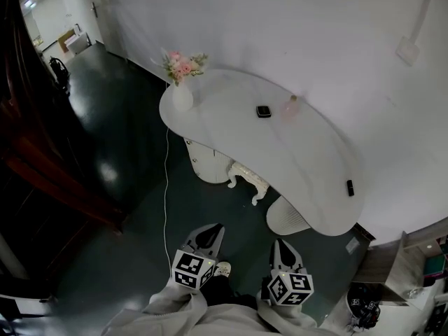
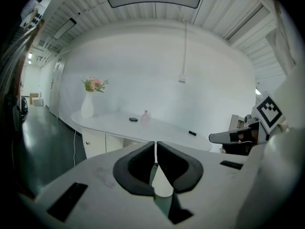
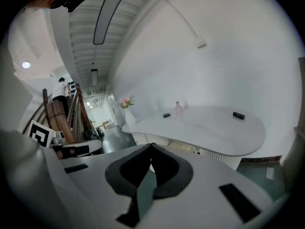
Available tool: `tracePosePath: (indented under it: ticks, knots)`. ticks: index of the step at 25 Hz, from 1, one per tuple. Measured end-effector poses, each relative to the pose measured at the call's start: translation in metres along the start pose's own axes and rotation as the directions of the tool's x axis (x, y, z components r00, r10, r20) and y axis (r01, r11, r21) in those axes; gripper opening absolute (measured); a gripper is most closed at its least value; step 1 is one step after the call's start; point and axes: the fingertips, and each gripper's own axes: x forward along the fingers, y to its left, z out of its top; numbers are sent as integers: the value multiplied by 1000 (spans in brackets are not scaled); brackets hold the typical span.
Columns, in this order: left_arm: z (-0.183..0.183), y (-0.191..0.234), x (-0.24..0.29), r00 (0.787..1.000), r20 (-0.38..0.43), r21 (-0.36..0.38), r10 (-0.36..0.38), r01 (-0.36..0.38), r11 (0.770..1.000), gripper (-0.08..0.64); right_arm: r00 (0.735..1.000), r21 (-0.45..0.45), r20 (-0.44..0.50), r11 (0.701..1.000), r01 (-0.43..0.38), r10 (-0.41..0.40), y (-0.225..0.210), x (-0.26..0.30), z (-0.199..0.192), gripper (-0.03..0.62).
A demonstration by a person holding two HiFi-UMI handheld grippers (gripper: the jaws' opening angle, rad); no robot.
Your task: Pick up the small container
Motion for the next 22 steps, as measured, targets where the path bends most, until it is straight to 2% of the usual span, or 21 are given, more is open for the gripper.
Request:
tracePosePath:
  ticks: [13,22]
  knots:
    - [13,17,37,999,-26,12,-28,28,1000,26,996,50,26,995,89,-91,-39,30,26,51]
    - [27,42,79,1000,-30,21,7,-6,1000,26,997,56,28,996,64,-65,-62,83,49,51]
